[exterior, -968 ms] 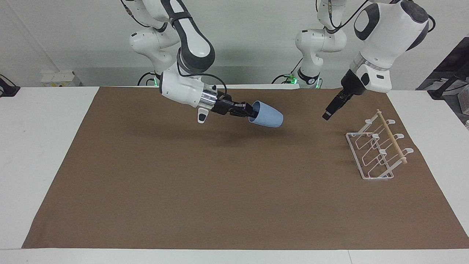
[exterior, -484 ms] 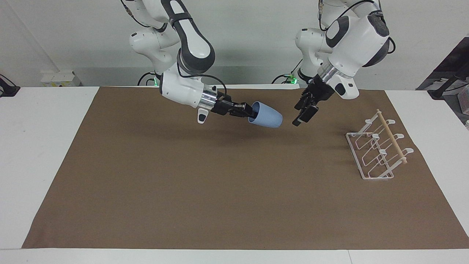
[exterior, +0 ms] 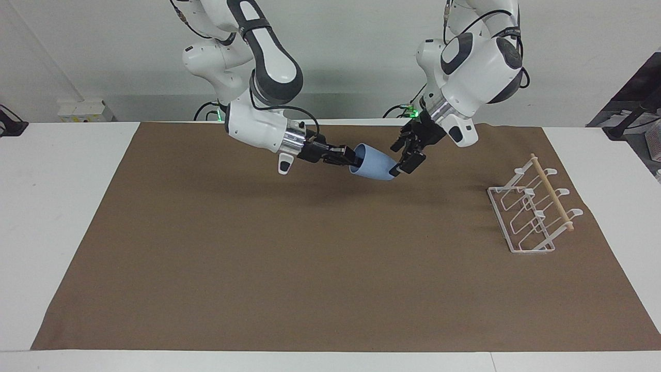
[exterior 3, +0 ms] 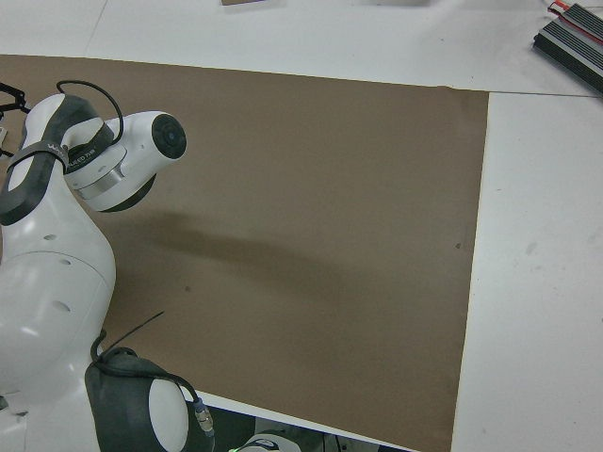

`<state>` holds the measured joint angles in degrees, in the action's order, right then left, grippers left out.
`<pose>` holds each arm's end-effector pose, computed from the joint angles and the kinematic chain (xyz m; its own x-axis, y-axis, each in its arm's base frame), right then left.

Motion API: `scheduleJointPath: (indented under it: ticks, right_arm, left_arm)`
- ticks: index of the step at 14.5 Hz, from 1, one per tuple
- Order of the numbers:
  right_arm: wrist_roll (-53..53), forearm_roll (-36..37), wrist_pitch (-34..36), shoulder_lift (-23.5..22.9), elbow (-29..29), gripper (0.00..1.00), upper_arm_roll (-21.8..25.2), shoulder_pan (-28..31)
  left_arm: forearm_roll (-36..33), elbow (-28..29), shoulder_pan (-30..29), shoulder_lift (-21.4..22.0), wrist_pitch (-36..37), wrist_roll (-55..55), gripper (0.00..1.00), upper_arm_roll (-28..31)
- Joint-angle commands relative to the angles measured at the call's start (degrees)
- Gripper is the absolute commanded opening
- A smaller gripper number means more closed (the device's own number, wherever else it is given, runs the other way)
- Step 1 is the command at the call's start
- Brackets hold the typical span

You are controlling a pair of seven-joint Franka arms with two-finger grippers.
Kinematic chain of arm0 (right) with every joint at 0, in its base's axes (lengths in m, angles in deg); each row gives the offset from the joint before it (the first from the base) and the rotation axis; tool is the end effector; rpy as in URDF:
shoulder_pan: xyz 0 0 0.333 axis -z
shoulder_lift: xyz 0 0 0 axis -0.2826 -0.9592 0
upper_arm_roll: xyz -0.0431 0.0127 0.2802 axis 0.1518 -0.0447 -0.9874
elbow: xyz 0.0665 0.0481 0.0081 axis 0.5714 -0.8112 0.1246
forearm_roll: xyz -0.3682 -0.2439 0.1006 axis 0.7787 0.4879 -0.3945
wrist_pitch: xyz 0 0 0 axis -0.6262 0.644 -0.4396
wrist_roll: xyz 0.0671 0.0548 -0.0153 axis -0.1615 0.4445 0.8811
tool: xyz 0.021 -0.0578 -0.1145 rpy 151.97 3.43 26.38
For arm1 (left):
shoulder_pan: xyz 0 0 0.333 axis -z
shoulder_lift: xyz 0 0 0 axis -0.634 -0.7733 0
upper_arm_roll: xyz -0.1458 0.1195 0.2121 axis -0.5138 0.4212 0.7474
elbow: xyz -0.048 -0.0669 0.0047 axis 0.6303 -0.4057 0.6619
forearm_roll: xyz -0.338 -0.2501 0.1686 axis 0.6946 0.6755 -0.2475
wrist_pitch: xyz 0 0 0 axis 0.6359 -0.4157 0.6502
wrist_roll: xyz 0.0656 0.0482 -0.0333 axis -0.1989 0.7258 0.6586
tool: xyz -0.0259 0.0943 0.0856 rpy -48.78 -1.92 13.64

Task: Hang cup on cup holder
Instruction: 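Reach the left gripper to the cup held by the right gripper, then grasp the cup with the left gripper while the right gripper releases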

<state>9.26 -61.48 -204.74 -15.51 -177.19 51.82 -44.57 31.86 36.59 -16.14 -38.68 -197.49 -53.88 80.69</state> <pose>0.5577 0.3494 0.3486 0.8713 -0.2594 -0.4166 -0.4868 -0.3500 -0.8003 0.5385 -0.3262 0.4531 0.2921 0.8134 -0.5031 0.9559 -0.2651 0.1265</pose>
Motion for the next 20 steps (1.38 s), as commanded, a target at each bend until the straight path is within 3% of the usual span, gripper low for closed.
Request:
scheduleJointPath:
  ticks: [1, 5, 11, 14, 15, 16, 18, 19, 20]
  right_arm:
    - [-0.6, -1.5, -0.3, 1.57, -1.43, 0.0, 0.19, -0.33]
    - [-0.6, -1.5, -0.3, 1.57, -1.43, 0.0, 0.19, -0.33]
    - [-0.6, -1.5, -0.39, 1.57, -1.34, 0.0, 0.19, -0.33]
    - [-0.78, -1.5, -0.39, 1.48, -1.16, 0.0, 0.19, -0.33]
    - [-1.39, -1.5, -0.39, 1.48, -0.99, 0.0, 0.19, -0.24]
    - [-1.48, -1.5, -0.39, 1.4, -0.9, 0.0, 0.19, -0.24]
    - [-1.48, -1.5, -0.13, 1.4, -0.64, 0.01, 0.19, 0.2]
    - [-1.48, -1.41, -0.13, 1.4, -0.46, 0.27, 0.28, 0.38]
    - [-1.4, -1.32, -0.56, 1.4, -0.46, 0.88, 0.37, 0.38]
  left_arm:
    - [2.0, 1.26, 0.96, -0.31, -3.67, -5.06, 1.0, 0.69]
    - [1.92, 1.52, 2.72, -2.16, -10.36, -10.54, 1.0, 0.69]
    - [2.0, 1.61, 5.88, -2.69, -10.19, -11.16, 0.97, 0.69]
    - [2.0, 1.87, 5.88, -2.6, -10.1, -11.25, 0.65, 0.77]
    - [1.92, 1.87, 5.88, -2.6, -9.93, -10.64, 0.43, 0.78]
    - [1.83, 1.87, 5.88, -2.6, -10.02, -10.55, 0.38, 0.78]
    - [1.83, 1.78, 5.71, -2.69, -10.02, -10.72, 0.37, 0.86]
    - [1.83, 1.78, 5.62, -2.69, -10.02, -10.81, 0.37, 0.86]
    - [1.83, 1.78, 5.53, -2.69, -9.84, -10.9, 0.37, 0.86]
